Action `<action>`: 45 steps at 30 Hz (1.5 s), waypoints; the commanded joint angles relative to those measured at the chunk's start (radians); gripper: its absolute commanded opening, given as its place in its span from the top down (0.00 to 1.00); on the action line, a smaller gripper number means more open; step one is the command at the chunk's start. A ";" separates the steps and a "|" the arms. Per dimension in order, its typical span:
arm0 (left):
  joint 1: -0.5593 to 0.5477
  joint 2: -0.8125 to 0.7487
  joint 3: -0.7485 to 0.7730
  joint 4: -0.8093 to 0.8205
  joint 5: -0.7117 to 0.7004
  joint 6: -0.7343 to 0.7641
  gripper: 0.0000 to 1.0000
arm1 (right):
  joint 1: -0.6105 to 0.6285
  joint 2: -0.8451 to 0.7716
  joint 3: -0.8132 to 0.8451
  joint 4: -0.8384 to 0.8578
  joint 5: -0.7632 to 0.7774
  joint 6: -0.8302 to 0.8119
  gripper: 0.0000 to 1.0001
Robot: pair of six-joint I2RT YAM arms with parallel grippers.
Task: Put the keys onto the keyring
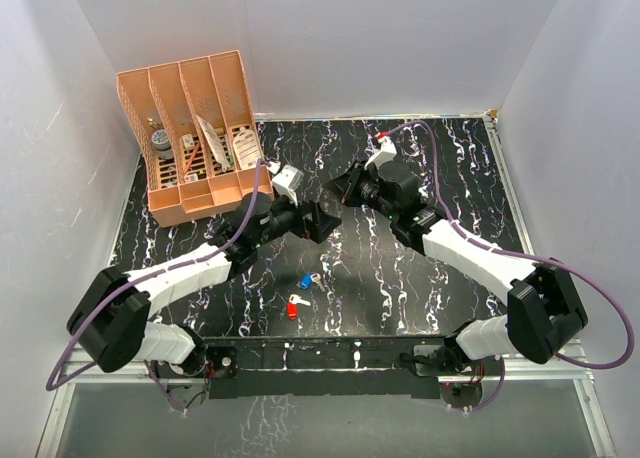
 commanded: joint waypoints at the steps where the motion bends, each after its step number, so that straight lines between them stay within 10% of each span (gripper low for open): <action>1: -0.007 0.017 0.032 -0.010 -0.103 0.094 0.01 | 0.008 -0.023 0.056 0.033 0.017 -0.006 1.00; 9: -0.007 0.004 -0.012 0.031 -0.209 0.132 0.22 | 0.009 -0.056 0.049 0.017 0.003 -0.010 1.00; 22: -0.007 0.030 -0.023 0.082 -0.208 0.152 1.00 | 0.010 -0.097 0.014 -0.017 -0.008 -0.019 1.00; 33: -0.007 -0.104 -0.063 0.012 -0.191 0.246 1.00 | 0.008 -0.157 0.004 -0.066 0.048 -0.114 0.41; 45: -0.005 -0.238 -0.086 -0.086 -0.121 0.353 1.00 | -0.065 -0.152 -0.025 -0.085 -0.066 -0.209 0.33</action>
